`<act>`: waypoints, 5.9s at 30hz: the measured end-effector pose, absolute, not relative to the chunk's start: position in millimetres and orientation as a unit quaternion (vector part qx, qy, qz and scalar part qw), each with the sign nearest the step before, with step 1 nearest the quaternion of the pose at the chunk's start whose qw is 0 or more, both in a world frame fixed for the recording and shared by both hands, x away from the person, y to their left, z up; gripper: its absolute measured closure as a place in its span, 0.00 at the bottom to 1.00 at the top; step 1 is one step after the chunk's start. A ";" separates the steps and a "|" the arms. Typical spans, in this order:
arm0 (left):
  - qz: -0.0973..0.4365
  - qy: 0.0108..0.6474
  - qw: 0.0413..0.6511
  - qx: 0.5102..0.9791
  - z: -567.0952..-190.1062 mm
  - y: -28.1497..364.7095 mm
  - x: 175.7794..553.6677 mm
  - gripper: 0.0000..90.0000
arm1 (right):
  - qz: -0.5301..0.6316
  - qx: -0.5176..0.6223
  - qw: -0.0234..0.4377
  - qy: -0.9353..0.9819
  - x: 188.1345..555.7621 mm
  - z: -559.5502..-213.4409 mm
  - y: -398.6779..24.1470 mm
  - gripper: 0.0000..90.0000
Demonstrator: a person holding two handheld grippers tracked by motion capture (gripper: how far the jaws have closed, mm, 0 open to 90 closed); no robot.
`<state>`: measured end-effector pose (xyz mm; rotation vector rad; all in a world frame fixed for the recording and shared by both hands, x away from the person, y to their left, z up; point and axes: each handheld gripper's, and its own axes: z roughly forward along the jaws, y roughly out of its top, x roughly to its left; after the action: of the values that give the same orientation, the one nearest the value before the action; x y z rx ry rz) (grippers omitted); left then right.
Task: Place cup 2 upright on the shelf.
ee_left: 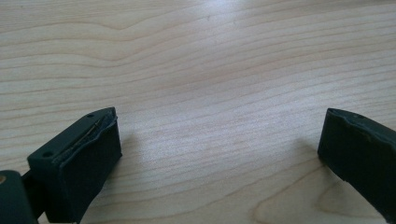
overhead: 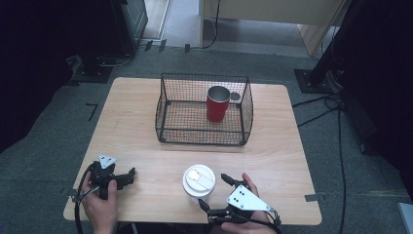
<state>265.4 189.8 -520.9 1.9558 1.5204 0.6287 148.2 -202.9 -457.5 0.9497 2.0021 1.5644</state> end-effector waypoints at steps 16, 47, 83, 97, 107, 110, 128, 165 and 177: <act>0.235 0.570 0.289 0.732 -520.9 189.7 265.4 0.00 | 0.575 0.299 0.194 0.736 165.7 -456.1 -175.7 0.13; 0.235 0.570 0.290 0.732 -520.9 189.4 265.8 0.00 | 0.574 0.298 0.181 0.741 199.0 -457.9 -118.3 0.10; 0.236 0.571 0.290 0.731 -521.0 189.0 266.7 0.00 | 0.603 0.325 0.234 0.690 230.4 -436.8 -103.3 0.17; 0.235 0.571 0.291 0.731 -520.9 189.1 266.7 0.00 | 0.615 0.327 0.275 0.663 252.7 -400.5 -97.7 0.17; 0.235 0.571 0.290 0.731 -520.9 189.1 266.7 0.00 | 0.616 0.343 0.307 0.640 277.0 -376.9 -99.0 0.17; 0.236 0.570 0.289 0.732 -520.8 189.2 266.9 0.00 | 0.617 0.348 0.319 0.630 285.9 -369.7 -100.2 0.17; 0.235 0.570 0.289 0.732 -520.7 189.2 267.0 0.00 | 0.607 0.377 0.355 0.603 332.1 -354.1 -104.6 0.17; 0.236 0.571 0.289 0.732 -520.8 189.1 267.2 0.00 | 0.581 0.412 0.379 0.591 405.4 -396.8 -88.7 0.17; 0.236 0.570 0.288 0.732 -520.6 189.1 267.4 0.00 | 0.586 0.427 0.369 0.581 424.9 -411.7 -83.5 0.17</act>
<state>267.4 189.1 -520.6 1.9559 1.5230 0.6291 424.9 -83.5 -411.7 1.0971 1.4914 1.5055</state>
